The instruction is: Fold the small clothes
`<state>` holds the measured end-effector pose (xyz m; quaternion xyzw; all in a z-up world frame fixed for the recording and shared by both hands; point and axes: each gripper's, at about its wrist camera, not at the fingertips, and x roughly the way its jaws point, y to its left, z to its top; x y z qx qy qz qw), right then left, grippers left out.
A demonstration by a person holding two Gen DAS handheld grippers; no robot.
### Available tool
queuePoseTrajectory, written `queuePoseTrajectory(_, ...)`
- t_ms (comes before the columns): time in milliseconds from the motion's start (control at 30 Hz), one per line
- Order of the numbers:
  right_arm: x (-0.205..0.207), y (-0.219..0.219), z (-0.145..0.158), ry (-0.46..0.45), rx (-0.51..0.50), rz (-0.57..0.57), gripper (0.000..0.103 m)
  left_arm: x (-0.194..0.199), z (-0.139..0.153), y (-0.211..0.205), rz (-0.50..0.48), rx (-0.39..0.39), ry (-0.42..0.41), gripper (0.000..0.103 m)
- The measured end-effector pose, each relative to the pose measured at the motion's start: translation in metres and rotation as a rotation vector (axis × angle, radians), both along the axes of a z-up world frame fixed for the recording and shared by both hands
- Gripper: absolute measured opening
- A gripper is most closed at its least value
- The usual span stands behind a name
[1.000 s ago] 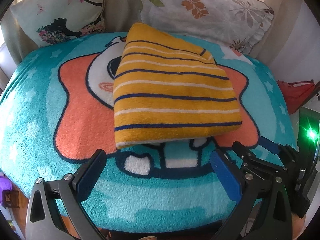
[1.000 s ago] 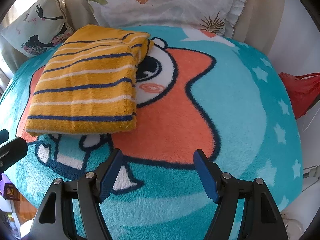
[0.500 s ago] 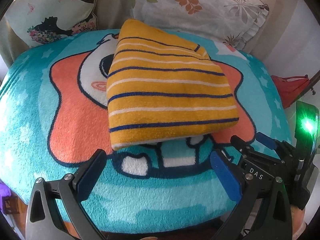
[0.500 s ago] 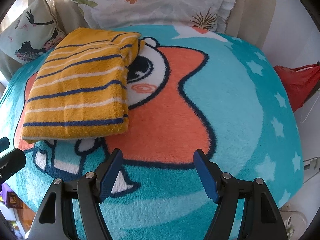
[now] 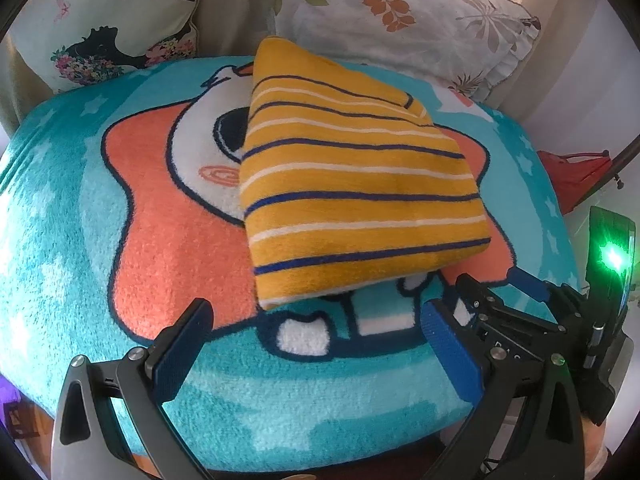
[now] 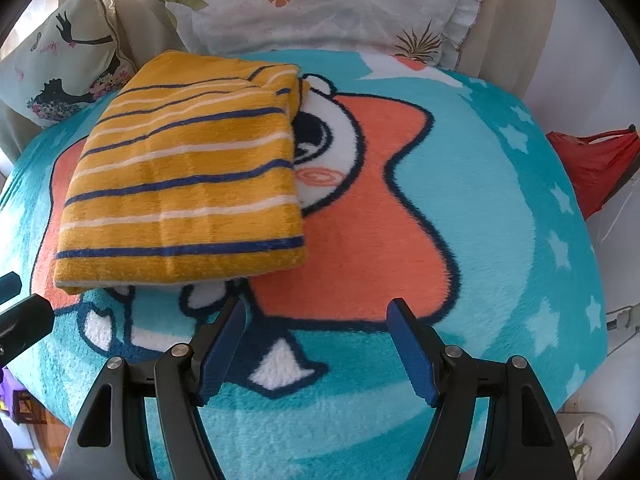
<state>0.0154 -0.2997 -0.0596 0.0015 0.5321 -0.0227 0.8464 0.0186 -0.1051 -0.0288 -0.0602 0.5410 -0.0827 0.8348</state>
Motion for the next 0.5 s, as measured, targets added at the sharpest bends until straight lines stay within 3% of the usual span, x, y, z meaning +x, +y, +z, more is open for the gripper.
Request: queuePoseTrajectory(500, 0.002, 0.033, 0.0, 0.014, -0.014, -0.056, 0.077, 0.014, -0.005, 0.026, -0.064, -0.009, 0.018, 0.103)
